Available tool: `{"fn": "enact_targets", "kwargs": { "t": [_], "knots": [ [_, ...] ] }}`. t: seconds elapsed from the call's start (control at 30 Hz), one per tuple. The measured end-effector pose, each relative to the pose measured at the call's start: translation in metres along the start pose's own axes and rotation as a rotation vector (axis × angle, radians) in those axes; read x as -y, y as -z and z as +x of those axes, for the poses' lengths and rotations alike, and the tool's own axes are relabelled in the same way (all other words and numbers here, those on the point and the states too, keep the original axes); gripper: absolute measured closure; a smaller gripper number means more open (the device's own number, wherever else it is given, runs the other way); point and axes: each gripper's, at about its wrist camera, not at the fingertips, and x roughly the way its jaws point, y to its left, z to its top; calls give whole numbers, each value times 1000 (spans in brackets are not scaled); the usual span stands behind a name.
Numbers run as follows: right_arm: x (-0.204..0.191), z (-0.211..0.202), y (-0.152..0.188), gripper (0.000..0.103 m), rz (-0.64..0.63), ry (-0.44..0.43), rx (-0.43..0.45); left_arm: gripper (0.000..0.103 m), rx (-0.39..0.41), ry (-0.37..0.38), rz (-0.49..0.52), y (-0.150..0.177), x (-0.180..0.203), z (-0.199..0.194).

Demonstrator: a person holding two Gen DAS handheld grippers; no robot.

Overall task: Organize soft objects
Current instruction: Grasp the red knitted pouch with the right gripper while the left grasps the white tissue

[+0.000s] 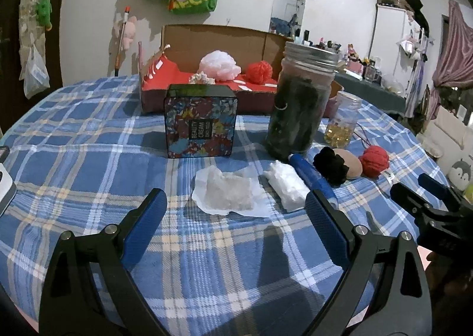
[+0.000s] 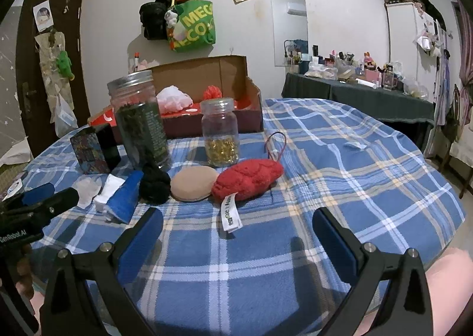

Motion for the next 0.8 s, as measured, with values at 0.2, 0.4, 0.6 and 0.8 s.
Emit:
{"fn": "enact_targets", "kwargs": {
  "t": [0.2,0.4,0.6,0.8],
  "knots": [
    [3,8,-9,0,-6,18,-19,7,-44,5,-13,-8,-7,7],
    [13,19,-23,0,11,26,-51,7,-110,13,9,-17,-9,18],
    [19,37,-39,0,22,31,-106,8,-168,12,44,-25,-8,30],
    [19,62,-46,15,15,33,-185,32,-228,9,88,-25,-7,45]
  ]
}}
